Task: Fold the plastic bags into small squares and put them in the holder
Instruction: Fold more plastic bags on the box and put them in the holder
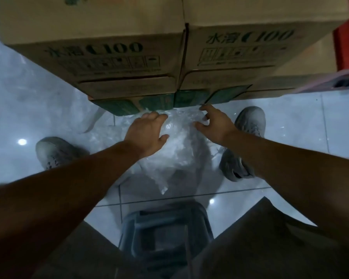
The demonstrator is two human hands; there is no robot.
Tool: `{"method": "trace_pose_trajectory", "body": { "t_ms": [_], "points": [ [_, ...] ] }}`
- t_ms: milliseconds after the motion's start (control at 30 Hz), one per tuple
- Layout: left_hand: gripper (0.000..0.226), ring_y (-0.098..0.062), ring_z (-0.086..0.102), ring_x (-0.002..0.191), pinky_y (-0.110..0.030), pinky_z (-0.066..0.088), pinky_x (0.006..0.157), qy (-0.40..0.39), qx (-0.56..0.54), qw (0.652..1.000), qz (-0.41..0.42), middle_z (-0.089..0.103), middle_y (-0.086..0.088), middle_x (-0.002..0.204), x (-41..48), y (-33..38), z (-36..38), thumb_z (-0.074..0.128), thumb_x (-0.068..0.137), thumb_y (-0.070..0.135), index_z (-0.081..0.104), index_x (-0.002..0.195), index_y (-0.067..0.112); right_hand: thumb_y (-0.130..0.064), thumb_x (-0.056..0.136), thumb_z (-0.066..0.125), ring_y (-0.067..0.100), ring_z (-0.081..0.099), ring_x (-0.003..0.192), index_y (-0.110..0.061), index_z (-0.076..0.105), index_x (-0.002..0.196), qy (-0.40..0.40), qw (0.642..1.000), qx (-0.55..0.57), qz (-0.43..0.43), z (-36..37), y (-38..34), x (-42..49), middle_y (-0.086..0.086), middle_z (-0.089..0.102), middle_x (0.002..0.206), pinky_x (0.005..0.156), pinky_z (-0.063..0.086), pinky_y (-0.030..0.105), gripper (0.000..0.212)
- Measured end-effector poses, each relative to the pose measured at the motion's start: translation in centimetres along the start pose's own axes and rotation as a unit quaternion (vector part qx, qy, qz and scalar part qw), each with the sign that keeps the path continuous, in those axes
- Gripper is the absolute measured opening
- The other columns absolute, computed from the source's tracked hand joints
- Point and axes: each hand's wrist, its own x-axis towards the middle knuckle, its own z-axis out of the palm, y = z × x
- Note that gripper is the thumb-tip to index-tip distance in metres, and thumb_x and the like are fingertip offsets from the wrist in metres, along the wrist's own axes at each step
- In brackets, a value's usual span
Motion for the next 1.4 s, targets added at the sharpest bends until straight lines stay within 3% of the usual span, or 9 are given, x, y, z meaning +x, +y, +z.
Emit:
{"method": "trace_pose_trajectory", "body": {
  "t_ms": [167, 333, 600, 767, 867, 967, 1233, 1333, 1400],
  "points": [
    [0.058, -0.031, 0.058, 0.117, -0.041, 0.05, 0.095, 0.005, -0.011, 1.0, -0.022, 0.062, -0.011, 0.132, 1.3, -0.4, 0.6, 0.06, 0.096, 0.051, 0.052, 0.143, 0.019, -0.041, 0.094, 0.068, 0.022, 0.059, 0.083, -0.02, 0.06, 0.114, 0.006, 0.996, 0.082, 0.02, 1.6, 0.0, 1.0, -0.004, 0.058, 0.082, 0.08, 0.05, 0.032, 0.03],
    [0.016, -0.021, 0.061, 0.085, -0.034, 0.051, 0.075, 0.0, -0.066, 0.998, -0.022, 0.063, 0.003, 0.092, 1.1, -1.0, -0.4, 0.057, 0.1, 0.037, 0.067, 0.094, 0.025, -0.022, 0.095, 0.069, 0.022, 0.063, 0.069, -0.022, 0.056, 0.073, 0.011, 0.989, 0.15, 0.013, 1.5, -0.4, 0.9, -0.001, 0.06, 0.069, 0.069, 0.054, 0.031, 0.025],
    [0.013, -0.023, 0.065, 0.079, -0.037, 0.055, 0.075, -0.001, -0.242, 0.969, -0.051, 0.069, -0.006, 0.083, -1.0, -0.1, -6.2, 0.068, 0.095, 0.022, 0.067, 0.089, 0.01, -0.013, 0.096, 0.067, 0.014, 0.064, 0.057, -0.004, 0.059, 0.089, -0.026, 0.978, 0.207, -0.004, -4.3, -3.9, -1.8, 0.02, 0.062, 0.083, 0.054, 0.055, 0.027, 0.015],
    [0.012, -0.018, 0.065, 0.071, -0.039, 0.056, 0.072, 0.0, -0.305, 0.952, 0.0, 0.07, -0.011, 0.081, -4.5, 2.3, -12.2, 0.072, 0.092, 0.018, 0.067, 0.087, 0.008, -0.015, 0.096, 0.067, 0.012, 0.064, 0.061, 0.002, 0.063, 0.093, -0.039, 0.982, 0.172, -0.06, -9.3, -8.5, -6.9, 0.014, 0.066, 0.079, 0.058, 0.057, 0.026, 0.018],
    [0.01, -0.006, 0.053, 0.064, -0.02, 0.046, 0.063, 0.043, -0.336, 0.941, 0.02, 0.064, -0.017, 0.078, -7.4, 4.1, -16.7, 0.067, 0.094, 0.008, 0.065, 0.088, 0.0, -0.013, 0.095, 0.069, 0.019, 0.06, 0.058, -0.001, 0.063, 0.085, 0.045, 0.974, 0.186, -0.119, -13.0, -12.3, -10.2, 0.011, 0.064, 0.067, 0.059, 0.054, 0.033, 0.017],
    [0.007, -0.02, 0.056, 0.076, -0.032, 0.048, 0.074, 0.12, -0.359, 0.925, 0.029, 0.065, -0.031, 0.094, -9.8, 5.1, -21.2, 0.066, 0.094, 0.004, 0.063, 0.089, 0.0, -0.015, 0.094, 0.071, 0.018, 0.063, 0.058, -0.01, 0.063, 0.079, 0.127, 0.963, 0.177, -0.16, -16.0, -16.3, -12.4, 0.01, 0.069, 0.066, 0.061, 0.055, 0.035, 0.017],
    [0.008, -0.014, 0.063, 0.068, -0.029, 0.056, 0.071, 0.262, -0.414, 0.871, -0.033, 0.067, -0.008, 0.075, -10.0, 4.4, -29.1, 0.061, 0.097, 0.006, 0.06, 0.09, 0.007, -0.022, 0.092, 0.072, 0.03, 0.072, 0.081, -0.01, 0.069, 0.084, 0.2, 0.943, 0.166, -0.207, -22.1, -22.4, -12.4, 0.01, 0.074, 0.083, 0.082, 0.059, 0.055, 0.014],
    [0.005, -0.003, 0.06, 0.054, -0.018, 0.051, 0.057, 0.27, -0.459, 0.846, -0.04, 0.064, -0.006, 0.07, -8.9, 4.4, -30.1, 0.058, 0.099, 0.005, 0.058, 0.095, 0.004, -0.029, 0.09, 0.074, 0.025, 0.069, 0.094, -0.015, 0.072, 0.095, 0.197, 0.956, 0.146, -0.159, -22.9, -23.0, -10.6, 0.007, 0.072, 0.1, 0.086, 0.057, 0.045, 0.015],
    [0.004, -0.002, 0.061, 0.053, -0.019, 0.051, 0.057, 0.268, -0.484, 0.832, -0.029, 0.065, -0.009, 0.073, -8.2, 4.7, -30.5, 0.059, 0.099, 0.004, 0.058, 0.096, 0.002, -0.042, 0.084, 0.073, 0.022, 0.063, 0.11, -0.024, 0.069, 0.114, 0.258, 0.944, 0.103, -0.176, -22.9, -23.7, -9.9, 0.0, 0.066, 0.118, 0.092, 0.054, 0.04, 0.035]
  ]
}}
